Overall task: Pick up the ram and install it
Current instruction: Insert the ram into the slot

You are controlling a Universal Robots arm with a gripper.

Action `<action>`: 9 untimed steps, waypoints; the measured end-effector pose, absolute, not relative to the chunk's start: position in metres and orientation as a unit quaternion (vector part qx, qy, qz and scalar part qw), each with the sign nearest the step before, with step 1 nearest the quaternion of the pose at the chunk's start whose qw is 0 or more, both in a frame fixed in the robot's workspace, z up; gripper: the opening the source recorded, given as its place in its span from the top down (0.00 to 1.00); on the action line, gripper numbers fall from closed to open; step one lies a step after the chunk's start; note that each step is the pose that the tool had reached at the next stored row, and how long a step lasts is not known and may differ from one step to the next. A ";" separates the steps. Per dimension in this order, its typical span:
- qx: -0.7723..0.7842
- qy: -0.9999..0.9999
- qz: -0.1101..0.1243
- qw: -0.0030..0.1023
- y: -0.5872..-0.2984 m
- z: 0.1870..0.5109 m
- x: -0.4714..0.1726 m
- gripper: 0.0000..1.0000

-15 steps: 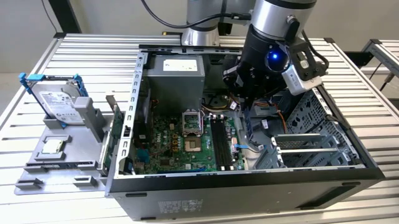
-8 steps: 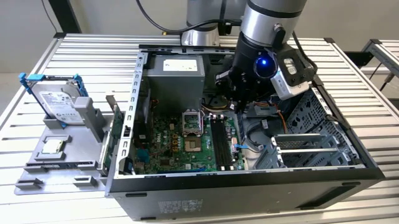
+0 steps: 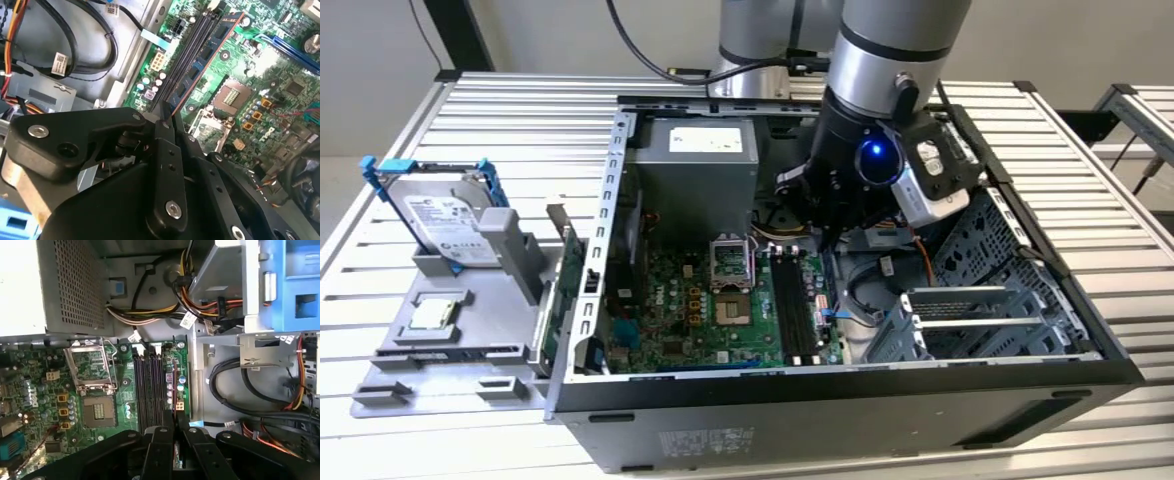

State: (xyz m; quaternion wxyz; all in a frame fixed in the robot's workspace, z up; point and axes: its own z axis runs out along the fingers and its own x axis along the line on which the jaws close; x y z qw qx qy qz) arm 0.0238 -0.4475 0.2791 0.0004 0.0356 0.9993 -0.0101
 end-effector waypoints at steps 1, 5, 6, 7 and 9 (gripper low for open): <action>0.028 1.000 -0.010 0.000 -0.448 0.277 0.024 1.00; 0.015 1.000 -0.011 0.001 -0.448 0.270 0.024 1.00; 0.014 1.000 -0.010 0.001 -0.448 0.268 0.024 1.00; 0.013 1.000 -0.011 0.001 -0.449 0.266 0.024 1.00; 0.012 1.000 -0.011 0.000 -0.450 0.263 0.024 1.00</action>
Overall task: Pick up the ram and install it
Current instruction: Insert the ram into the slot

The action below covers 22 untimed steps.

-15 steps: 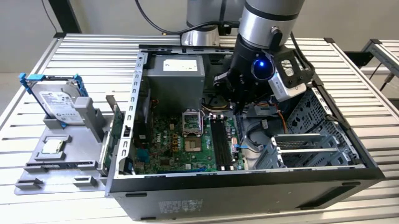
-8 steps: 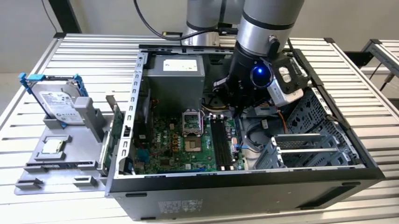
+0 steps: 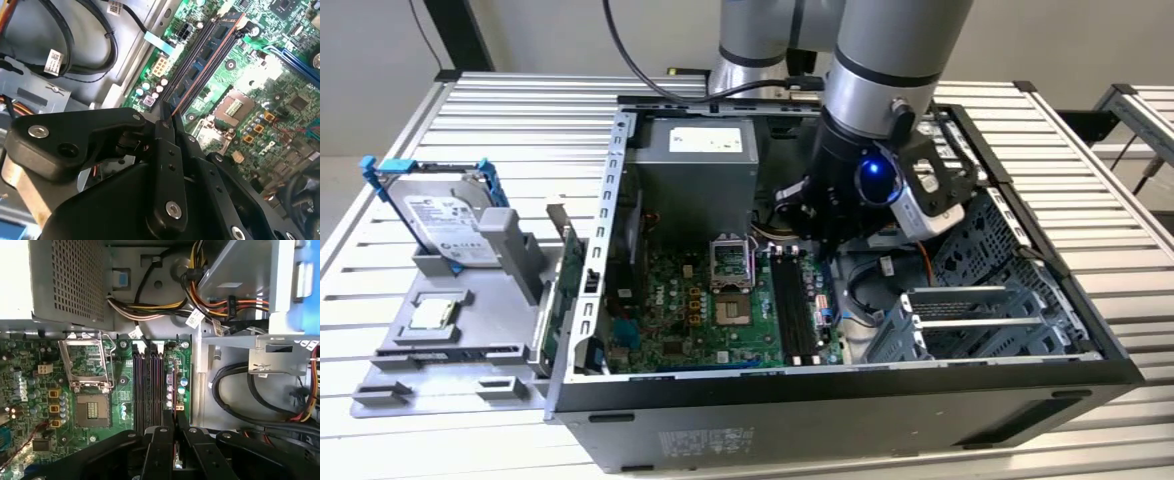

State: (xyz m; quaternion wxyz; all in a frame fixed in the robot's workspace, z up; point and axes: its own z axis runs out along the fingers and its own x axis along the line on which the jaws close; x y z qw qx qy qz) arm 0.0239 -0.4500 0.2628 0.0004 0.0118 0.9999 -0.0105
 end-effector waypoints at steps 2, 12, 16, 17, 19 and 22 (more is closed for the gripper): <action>0.010 1.000 -0.010 0.000 -0.451 0.259 0.024 1.00; 0.000 1.000 -0.010 0.000 -0.453 0.242 0.017 1.00; 0.000 1.000 -0.010 -0.001 -0.453 0.239 0.017 1.00; 0.000 1.000 -0.010 -0.001 -0.453 0.238 0.017 1.00; 0.000 1.000 -0.010 -0.001 -0.453 0.234 0.017 1.00; 0.000 1.000 -0.010 -0.001 -0.453 0.228 0.017 1.00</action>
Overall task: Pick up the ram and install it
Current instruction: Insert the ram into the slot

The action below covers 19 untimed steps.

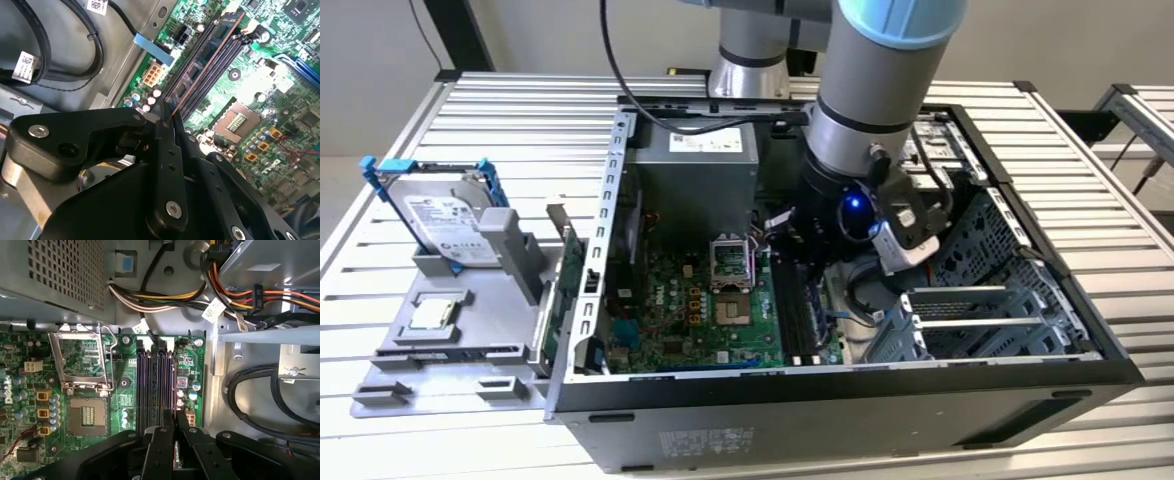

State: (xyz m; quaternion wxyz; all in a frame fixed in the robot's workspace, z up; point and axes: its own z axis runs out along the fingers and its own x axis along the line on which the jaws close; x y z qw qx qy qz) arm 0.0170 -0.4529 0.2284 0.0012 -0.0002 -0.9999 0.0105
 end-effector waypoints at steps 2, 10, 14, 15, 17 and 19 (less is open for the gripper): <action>0.000 -1.000 0.011 0.001 -0.453 0.225 0.017 1.00; 0.000 -1.000 0.011 0.002 -0.452 0.220 0.016 1.00; 0.000 -1.000 0.011 0.003 -0.450 0.219 0.016 1.00; 0.000 -1.000 0.011 0.003 -0.450 0.219 0.016 1.00; 0.000 -1.000 0.011 0.003 -0.450 0.218 0.016 1.00; 0.000 -1.000 0.011 0.004 -0.450 0.217 0.016 1.00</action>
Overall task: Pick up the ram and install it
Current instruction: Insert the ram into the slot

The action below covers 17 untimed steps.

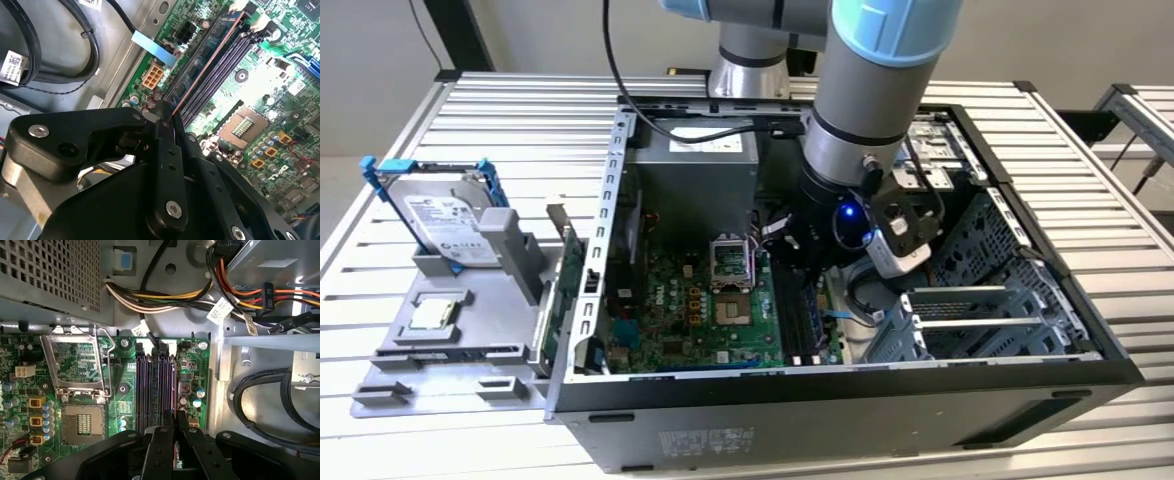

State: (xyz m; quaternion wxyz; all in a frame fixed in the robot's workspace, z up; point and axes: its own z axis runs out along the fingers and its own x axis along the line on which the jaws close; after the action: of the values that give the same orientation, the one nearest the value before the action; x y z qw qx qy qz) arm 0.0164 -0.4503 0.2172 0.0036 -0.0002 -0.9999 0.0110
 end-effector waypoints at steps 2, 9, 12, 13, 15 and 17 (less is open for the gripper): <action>0.000 -1.000 0.011 0.004 -0.450 0.216 0.016 1.00; 0.000 -1.000 0.011 0.004 -0.450 0.213 0.016 1.00; 0.000 -1.000 0.011 0.004 -0.450 0.214 0.016 1.00; 0.000 -1.000 0.012 0.004 -0.450 0.215 0.016 1.00; 0.000 -1.000 0.013 0.005 -0.450 0.217 0.016 1.00; 0.000 -1.000 0.014 0.005 -0.450 0.220 0.016 1.00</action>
State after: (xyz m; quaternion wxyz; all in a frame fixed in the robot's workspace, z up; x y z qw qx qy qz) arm 0.0164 -0.4497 0.2198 0.0047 -0.0003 -0.9999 0.0140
